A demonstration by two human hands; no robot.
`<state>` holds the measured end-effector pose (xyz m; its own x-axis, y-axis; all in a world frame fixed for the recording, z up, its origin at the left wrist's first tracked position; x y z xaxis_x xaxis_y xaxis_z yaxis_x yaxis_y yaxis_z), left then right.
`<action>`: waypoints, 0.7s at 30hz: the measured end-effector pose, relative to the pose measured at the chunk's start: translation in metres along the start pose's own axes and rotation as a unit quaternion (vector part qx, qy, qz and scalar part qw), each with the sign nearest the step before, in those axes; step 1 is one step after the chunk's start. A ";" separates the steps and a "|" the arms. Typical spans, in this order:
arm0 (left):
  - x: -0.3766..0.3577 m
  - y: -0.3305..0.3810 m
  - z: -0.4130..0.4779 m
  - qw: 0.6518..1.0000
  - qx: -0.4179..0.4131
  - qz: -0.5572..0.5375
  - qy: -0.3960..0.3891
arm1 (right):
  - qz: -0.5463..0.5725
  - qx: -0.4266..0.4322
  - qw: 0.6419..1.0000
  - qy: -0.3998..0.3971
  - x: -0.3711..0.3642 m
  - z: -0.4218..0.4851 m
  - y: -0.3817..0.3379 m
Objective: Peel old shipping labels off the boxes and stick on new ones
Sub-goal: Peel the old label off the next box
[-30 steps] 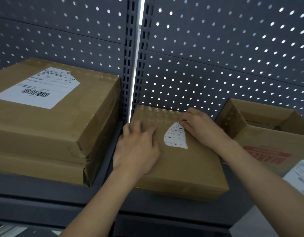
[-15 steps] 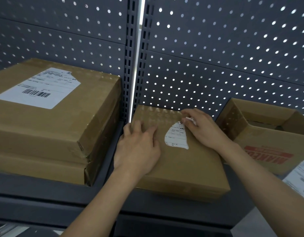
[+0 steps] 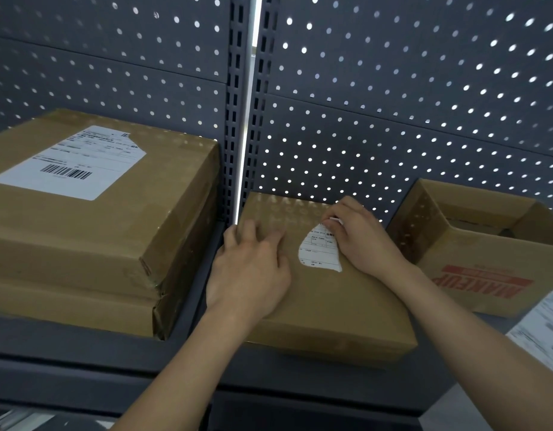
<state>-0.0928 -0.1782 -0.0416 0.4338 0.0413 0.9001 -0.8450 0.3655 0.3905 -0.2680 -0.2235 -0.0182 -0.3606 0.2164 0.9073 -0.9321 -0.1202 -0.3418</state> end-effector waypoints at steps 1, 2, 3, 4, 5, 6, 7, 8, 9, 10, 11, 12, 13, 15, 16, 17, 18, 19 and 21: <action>0.000 0.000 0.000 1.000 0.001 0.000 0.000 | 0.012 0.003 1.000 0.005 0.001 -0.001 -0.001; 0.000 0.000 0.000 1.000 0.002 -0.001 0.000 | 0.022 0.006 1.000 0.010 0.003 -0.002 -0.001; -0.001 0.000 0.000 1.000 0.001 -0.002 0.000 | 0.032 0.009 0.999 0.014 0.004 -0.003 -0.001; -0.001 -0.001 0.000 1.000 0.001 -0.002 -0.001 | 0.039 0.011 0.999 0.017 0.005 -0.004 -0.001; -0.001 -0.001 0.000 1.000 0.001 -0.002 0.000 | 0.043 0.013 0.999 0.019 0.005 -0.004 -0.001; -0.002 -0.001 0.000 1.000 0.001 -0.002 0.001 | 0.046 0.015 0.999 0.022 0.006 -0.005 -0.001; -0.002 -0.001 0.000 1.000 0.000 -0.002 0.001 | 0.048 0.016 0.998 0.023 0.006 -0.005 -0.001; -0.002 -0.001 0.000 1.000 0.000 -0.001 0.002 | 0.048 0.016 0.998 0.021 0.006 -0.005 -0.001; -0.002 -0.001 0.000 1.000 0.000 0.000 0.003 | 0.047 0.016 0.999 0.019 0.006 -0.005 -0.001; -0.002 -0.001 0.001 1.000 -0.001 0.000 0.004 | 0.044 0.019 0.999 0.018 0.006 -0.005 -0.002; -0.002 -0.001 0.001 1.000 -0.001 -0.001 0.004 | 0.042 0.021 0.999 0.016 0.006 -0.005 -0.003; -0.002 -0.001 0.001 1.000 -0.002 -0.002 0.005 | 0.041 0.022 0.999 0.015 0.007 -0.005 -0.004; -0.001 -0.001 0.001 1.000 -0.003 -0.002 0.005 | 0.042 0.024 0.999 0.015 0.007 -0.005 -0.005; -0.001 -0.001 0.001 1.000 -0.002 -0.002 0.005 | 0.043 0.031 0.998 0.022 0.010 -0.007 -0.008; -0.001 -0.001 0.001 1.000 -0.001 -0.002 0.004 | 0.044 0.035 0.998 0.026 0.010 -0.008 -0.010; -0.001 -0.001 0.001 1.000 0.000 -0.001 0.003 | 0.049 0.036 0.998 0.027 0.011 -0.008 -0.010; -0.001 -0.001 0.001 1.000 0.000 -0.001 0.001 | 0.056 0.038 0.997 0.027 0.011 -0.009 -0.011; -0.001 0.000 0.001 1.000 0.000 -0.001 0.000 | 0.066 0.039 0.997 0.027 0.012 -0.010 -0.011; -0.001 0.000 0.001 1.000 -0.001 -0.001 -0.001 | 0.085 0.044 0.995 0.029 0.014 -0.012 -0.011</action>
<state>-0.0936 -0.1794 -0.0425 0.4357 0.0392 0.8993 -0.8431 0.3676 0.3924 -0.2631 -0.2076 -0.0046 -0.5162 0.2419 0.8216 -0.8519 -0.2445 -0.4632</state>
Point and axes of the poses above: each hand's wrist, its own z-axis towards the middle knuckle, its own x-axis out of the back of the hand, y = z × x, the point moved 9 cm from there along z, towards the middle knuckle, and after that the axes turned 9 degrees about -x, right-handed, at the moved point
